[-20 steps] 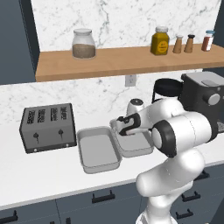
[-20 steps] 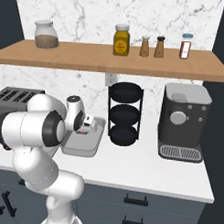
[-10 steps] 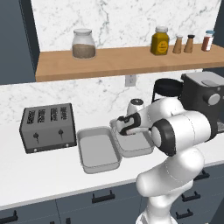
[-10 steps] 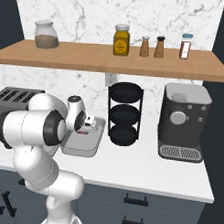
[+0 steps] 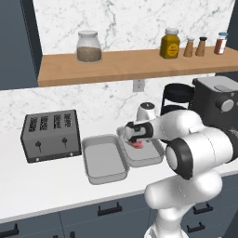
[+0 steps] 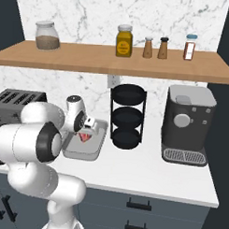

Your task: Place one garlic and one steak in each tupperware on the nearby counter, to pack two identical lunches.

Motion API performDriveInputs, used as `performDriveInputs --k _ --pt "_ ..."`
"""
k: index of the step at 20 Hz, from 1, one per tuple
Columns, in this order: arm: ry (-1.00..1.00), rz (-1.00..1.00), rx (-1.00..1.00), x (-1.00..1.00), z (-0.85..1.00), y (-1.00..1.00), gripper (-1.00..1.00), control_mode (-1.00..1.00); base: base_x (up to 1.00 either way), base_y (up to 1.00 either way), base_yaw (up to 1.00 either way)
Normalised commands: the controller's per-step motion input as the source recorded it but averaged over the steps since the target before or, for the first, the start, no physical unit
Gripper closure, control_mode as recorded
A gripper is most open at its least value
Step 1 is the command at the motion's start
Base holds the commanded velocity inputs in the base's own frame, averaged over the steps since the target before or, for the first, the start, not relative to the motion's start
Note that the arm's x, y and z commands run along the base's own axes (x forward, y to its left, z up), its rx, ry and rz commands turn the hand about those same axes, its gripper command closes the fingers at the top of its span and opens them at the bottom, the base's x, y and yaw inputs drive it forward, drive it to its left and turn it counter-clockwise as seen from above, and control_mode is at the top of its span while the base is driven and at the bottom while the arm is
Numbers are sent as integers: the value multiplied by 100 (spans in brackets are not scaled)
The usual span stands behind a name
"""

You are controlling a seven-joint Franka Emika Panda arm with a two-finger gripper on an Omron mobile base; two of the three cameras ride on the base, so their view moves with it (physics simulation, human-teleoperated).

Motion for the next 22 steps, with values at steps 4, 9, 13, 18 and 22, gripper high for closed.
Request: performDriveInputs --k 4,9,13,18,22 --pt "0 -1 5 -97 33 -19 -100 -100 0 0 0" --pt "0 0 4 -100 34 -20 -100 -100 0 0 0" --pt "3 0 0 -91 70 -11 -100 -100 0 0 0" --pt "8 0 0 -79 93 -5 -100 -100 0 0 0" --pt "1 0 0 -97 84 0 -100 -100 0 0 0"
